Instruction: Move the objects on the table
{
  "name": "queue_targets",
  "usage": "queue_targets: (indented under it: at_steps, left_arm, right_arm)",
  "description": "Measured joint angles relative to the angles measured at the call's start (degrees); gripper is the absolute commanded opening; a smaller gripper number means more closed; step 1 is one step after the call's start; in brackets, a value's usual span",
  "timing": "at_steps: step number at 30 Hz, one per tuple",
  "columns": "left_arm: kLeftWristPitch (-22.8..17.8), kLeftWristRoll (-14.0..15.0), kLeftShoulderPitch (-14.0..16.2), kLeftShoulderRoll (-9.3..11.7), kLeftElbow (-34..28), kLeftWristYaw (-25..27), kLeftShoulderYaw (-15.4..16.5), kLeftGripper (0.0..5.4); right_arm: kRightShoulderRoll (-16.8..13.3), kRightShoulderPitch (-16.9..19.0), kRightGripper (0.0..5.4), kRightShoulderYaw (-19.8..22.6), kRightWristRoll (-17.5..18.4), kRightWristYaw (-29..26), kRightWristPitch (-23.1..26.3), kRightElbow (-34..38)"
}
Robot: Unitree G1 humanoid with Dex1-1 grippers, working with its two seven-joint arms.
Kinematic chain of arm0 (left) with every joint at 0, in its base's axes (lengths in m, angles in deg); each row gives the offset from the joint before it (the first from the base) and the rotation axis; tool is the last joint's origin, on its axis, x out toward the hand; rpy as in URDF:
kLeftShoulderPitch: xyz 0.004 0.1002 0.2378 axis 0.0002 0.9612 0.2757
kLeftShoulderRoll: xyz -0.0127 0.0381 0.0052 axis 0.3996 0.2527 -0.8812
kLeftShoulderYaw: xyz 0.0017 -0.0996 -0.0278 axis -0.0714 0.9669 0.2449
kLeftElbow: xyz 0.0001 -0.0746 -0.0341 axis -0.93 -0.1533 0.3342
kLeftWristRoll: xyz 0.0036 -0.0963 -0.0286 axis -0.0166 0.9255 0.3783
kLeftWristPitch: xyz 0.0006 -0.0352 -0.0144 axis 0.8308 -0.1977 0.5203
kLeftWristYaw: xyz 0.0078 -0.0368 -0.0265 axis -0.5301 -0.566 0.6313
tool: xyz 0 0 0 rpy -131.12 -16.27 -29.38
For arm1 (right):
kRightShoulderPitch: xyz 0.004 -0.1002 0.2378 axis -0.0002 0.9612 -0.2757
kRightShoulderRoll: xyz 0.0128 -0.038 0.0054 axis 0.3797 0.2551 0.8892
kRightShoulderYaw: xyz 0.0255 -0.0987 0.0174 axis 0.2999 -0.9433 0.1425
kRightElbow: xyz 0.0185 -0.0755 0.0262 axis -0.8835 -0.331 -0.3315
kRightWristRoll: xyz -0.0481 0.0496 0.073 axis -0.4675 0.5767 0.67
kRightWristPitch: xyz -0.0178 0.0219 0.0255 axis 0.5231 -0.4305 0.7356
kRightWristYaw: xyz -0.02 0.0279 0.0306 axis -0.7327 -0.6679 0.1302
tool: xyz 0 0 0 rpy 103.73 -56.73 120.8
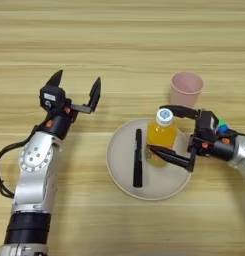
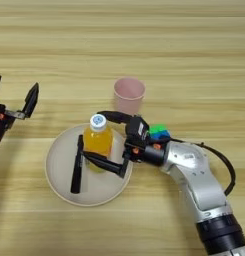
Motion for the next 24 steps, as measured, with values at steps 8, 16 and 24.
queue_targets:
  at_steps: [8,16,24]
  left_arm:
    - [0.1,0.0,0.0,-0.2,0.0,0.0,0.0,5.4]
    - [0.3,0.0,-0.2,-0.3,0.6,0.0,0.0,5.4]
    - [0.4,-0.1,-0.4,-0.4,0.8,-0.1,0.0,5.4]
  right_arm:
    - [1.3,-0.1,5.38,2.8,5.4,1.2,1.7,4.3]
    - [4.6,-5.5,5.38,9.9,9.5,10.4,2.7,5.8]
    - [5.1,-10.9,5.38,14.2,4.3,20.7,2.3,-0.8]
